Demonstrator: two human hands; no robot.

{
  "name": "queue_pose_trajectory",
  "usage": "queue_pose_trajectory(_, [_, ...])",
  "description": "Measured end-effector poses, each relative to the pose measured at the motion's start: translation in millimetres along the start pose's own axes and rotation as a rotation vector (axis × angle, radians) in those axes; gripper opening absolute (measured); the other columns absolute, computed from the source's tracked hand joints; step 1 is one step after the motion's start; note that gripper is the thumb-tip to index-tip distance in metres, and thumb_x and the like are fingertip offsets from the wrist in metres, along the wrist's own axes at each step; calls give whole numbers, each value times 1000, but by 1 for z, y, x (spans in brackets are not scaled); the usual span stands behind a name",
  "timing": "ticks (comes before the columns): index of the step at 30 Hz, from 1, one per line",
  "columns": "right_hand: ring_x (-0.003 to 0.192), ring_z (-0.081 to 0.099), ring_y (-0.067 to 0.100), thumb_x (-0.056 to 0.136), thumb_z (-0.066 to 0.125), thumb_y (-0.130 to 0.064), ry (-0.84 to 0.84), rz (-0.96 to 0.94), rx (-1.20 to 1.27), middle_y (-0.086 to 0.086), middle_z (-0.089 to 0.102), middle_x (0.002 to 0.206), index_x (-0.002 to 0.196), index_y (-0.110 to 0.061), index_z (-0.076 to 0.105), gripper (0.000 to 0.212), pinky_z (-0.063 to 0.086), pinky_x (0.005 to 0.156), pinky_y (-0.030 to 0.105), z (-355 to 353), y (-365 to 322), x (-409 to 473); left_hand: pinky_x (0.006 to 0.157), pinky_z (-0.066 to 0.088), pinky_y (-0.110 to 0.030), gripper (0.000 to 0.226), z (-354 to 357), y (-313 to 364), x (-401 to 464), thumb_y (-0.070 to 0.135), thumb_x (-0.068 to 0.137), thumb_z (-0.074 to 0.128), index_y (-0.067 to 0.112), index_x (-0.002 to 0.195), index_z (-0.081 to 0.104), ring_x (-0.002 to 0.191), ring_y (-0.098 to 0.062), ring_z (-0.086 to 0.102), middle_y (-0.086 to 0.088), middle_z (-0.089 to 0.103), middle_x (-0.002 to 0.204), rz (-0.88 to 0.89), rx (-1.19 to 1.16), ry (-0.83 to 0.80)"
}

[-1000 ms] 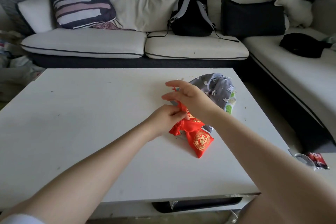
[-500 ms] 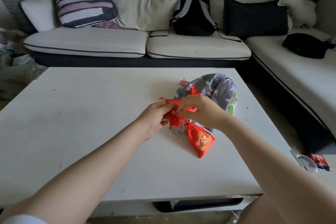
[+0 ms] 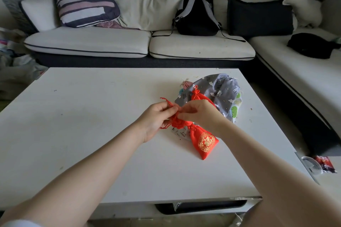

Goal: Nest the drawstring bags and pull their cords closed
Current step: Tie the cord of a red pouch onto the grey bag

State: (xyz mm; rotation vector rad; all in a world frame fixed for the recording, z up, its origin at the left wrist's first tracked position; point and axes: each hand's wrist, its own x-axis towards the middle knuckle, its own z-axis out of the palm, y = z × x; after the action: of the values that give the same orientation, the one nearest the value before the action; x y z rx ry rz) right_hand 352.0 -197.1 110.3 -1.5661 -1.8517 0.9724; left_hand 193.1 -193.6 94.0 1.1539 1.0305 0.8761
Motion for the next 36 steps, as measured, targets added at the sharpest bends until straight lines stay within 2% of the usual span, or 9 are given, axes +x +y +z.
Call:
queue_pose_trajectory(4, [78,68,18,78,70,-14,10,-3,-54,3,73,82,84,-15,71,6,54,82,38,2,1,-1,66,53,-15,18,0,5,2,2,91,51,12,82,62,64,-7,63,-2,64,75,52,100,4])
queue_pose_trajectory(13, [51,60,-8,81,59,0,247,-30,171,-9,67,61,78,-13,69,17,47,61,13,10,0,-3,58,47,-9,8,5,14,9,2,81,66,10,83,68,52,5,59,-2,65,70,263,397,178])
queue_pose_trajectory(16, [49,60,-7,83,60,2,325,-70,278,-16,63,52,69,-18,66,26,45,56,8,11,-3,-7,69,52,-19,6,6,11,10,7,82,67,10,86,71,61,-5,63,-4,68,72,343,530,253])
queue_pose_trajectory(18, [56,64,-4,84,61,-4,346,-114,221,-14,66,54,65,-30,63,32,50,63,15,13,-4,-7,65,51,-24,9,7,11,8,6,85,62,11,85,70,58,-13,63,-4,67,66,395,592,269])
queue_pose_trajectory(21, [60,66,4,85,58,-1,267,-168,200,1,70,70,75,-13,66,18,53,68,20,17,-7,-9,50,41,-20,15,8,12,7,5,86,55,10,78,66,43,-3,50,0,63,58,444,681,312])
queue_pose_trajectory(24, [56,63,2,88,53,1,181,-98,328,-3,68,63,79,3,66,15,51,63,13,13,-10,-11,56,44,-23,11,10,10,7,9,86,58,3,79,65,49,-6,54,-5,67,64,466,704,388])
queue_pose_trajectory(26, [62,66,13,92,49,-5,103,34,562,0,69,62,79,7,65,24,55,71,22,10,-9,-8,58,46,-16,8,12,9,6,8,85,60,6,78,64,55,-6,58,-2,66,66,480,664,389])
queue_pose_trajectory(30, [78,67,26,92,54,-8,-16,190,703,15,69,87,96,4,62,16,56,82,33,5,-6,0,61,47,-13,5,12,10,6,7,84,62,8,83,66,58,-1,58,1,62,67,501,641,382])
queue_pose_trajectory(36, [60,60,9,85,64,-12,75,155,482,6,67,77,89,-8,68,6,48,56,10,6,-9,3,63,51,-27,9,6,13,6,5,83,62,6,85,71,60,-16,59,2,62,68,544,690,356])
